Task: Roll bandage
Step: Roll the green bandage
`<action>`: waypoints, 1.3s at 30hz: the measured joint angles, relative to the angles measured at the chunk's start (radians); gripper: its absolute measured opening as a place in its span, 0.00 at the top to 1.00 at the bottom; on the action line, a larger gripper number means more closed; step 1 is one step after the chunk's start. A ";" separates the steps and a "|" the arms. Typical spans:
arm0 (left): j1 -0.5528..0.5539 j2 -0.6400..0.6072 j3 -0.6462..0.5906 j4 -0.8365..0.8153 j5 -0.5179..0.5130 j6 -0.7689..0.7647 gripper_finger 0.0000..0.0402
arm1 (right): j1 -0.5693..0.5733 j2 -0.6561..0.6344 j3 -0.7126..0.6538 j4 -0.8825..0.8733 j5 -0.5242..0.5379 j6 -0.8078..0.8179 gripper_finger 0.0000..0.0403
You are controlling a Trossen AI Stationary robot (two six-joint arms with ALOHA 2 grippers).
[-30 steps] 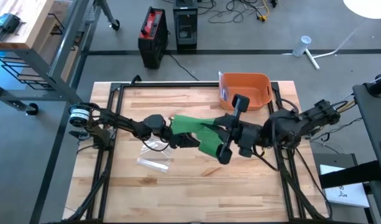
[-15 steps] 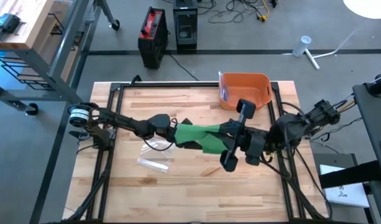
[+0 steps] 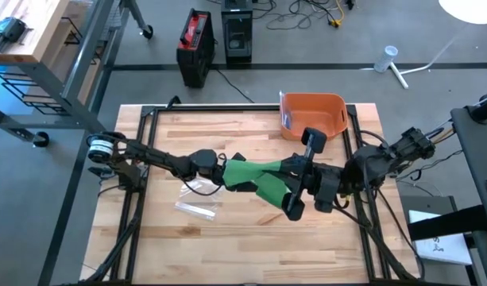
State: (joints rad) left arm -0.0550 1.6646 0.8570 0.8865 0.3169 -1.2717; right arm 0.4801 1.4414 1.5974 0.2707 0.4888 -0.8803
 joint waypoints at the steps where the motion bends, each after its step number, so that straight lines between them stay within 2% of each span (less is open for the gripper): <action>1: -0.002 0.000 0.000 0.002 -0.010 -0.003 0.68 | 0.000 0.000 0.000 0.000 0.000 0.009 1.00; 7: -0.010 0.000 0.000 0.003 -0.007 0.013 0.68 | 0.000 0.002 0.000 -0.006 0.000 0.024 1.00; 13: -0.016 0.000 0.000 0.004 0.006 0.091 0.68 | 0.000 0.002 0.000 -0.005 0.000 0.037 1.00; 17: -0.017 0.000 -0.001 0.005 -0.020 0.111 0.71 | 0.000 0.002 0.000 -0.005 0.001 0.051 1.00; 27: -0.025 0.000 -0.001 0.052 -0.005 0.115 0.77 | 0.000 0.002 0.000 -0.023 0.008 0.046 1.00; 35: -0.063 0.000 -0.001 0.029 0.014 0.110 0.75 | 0.000 0.002 0.000 -0.027 -0.008 0.024 1.00; 39: -0.069 0.000 -0.002 0.028 -0.017 0.107 0.71 | 0.000 0.002 0.000 -0.027 -0.044 0.027 1.00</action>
State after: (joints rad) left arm -0.1238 1.6646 0.8555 0.9147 0.2996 -1.1645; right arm 0.4805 1.4437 1.5974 0.2432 0.4445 -0.8536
